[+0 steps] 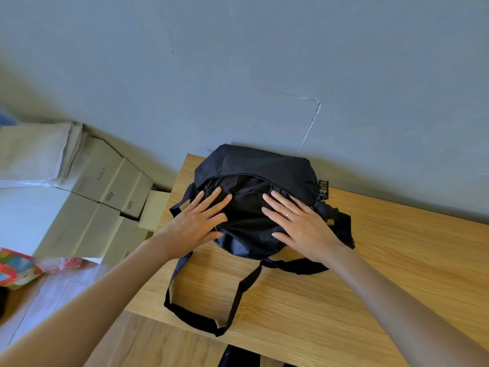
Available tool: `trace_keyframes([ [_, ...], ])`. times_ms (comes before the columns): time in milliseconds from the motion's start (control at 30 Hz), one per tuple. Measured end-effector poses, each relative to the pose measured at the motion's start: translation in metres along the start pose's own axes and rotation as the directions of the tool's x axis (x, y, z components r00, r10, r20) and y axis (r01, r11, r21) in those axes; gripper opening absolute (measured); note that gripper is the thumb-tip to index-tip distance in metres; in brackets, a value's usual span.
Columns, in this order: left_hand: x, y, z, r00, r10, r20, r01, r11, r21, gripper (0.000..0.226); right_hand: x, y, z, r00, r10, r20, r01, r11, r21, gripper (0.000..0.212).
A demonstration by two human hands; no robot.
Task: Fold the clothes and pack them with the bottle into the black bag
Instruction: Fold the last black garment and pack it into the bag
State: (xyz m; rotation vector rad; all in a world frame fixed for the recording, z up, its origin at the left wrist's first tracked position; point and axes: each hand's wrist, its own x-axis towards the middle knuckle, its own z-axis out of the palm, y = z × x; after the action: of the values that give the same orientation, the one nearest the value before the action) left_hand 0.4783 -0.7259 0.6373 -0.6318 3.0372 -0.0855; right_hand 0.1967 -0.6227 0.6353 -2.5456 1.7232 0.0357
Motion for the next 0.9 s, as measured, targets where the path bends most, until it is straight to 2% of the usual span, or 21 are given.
trace_keyframes([
  [167, 0.001, 0.004, -0.012, 0.998, -0.055, -0.01, 0.055, 0.998, -0.013, 0.042, -0.005, -0.008, -0.015, 0.999, 0.035, -0.007, -0.035, 0.999, -0.004, 0.067],
  [300, 0.005, 0.019, -0.031, 0.997, -0.074, 0.021, 0.075, 0.997, -0.029, 0.059, -0.023, -0.012, -0.033, 0.999, 0.053, -0.011, -0.052, 0.997, 0.062, 0.074],
  [433, 0.024, 0.044, -0.054, 0.998, -0.054, 0.018, 0.055, 0.998, -0.037, 0.062, -0.055, -0.007, -0.046, 0.99, 0.142, 0.0, -0.14, 0.98, 0.143, 0.077],
  [533, 0.049, 0.072, -0.072, 0.999, -0.03, 0.034, 0.031, 0.999, -0.037, 0.063, -0.087, 0.006, -0.052, 0.979, 0.204, -0.008, -0.202, 0.971, 0.126, 0.078],
  [733, 0.12, 0.157, -0.095, 0.997, 0.03, 0.075, -0.028, 0.999, -0.034, 0.075, -0.17, 0.048, -0.068, 0.927, 0.373, 0.036, -0.373, 0.909, 0.185, 0.066],
  [800, 0.145, 0.191, -0.102, 0.994, 0.031, 0.107, -0.023, 0.997, -0.069, 0.07, -0.205, 0.067, -0.069, 0.908, 0.415, 0.062, -0.419, 0.89, 0.18, 0.06],
  [900, 0.182, 0.247, -0.107, 0.985, 0.073, 0.157, -0.05, 0.988, -0.145, 0.054, -0.261, 0.097, -0.071, 0.876, 0.475, 0.078, -0.481, 0.857, 0.186, 0.061],
])
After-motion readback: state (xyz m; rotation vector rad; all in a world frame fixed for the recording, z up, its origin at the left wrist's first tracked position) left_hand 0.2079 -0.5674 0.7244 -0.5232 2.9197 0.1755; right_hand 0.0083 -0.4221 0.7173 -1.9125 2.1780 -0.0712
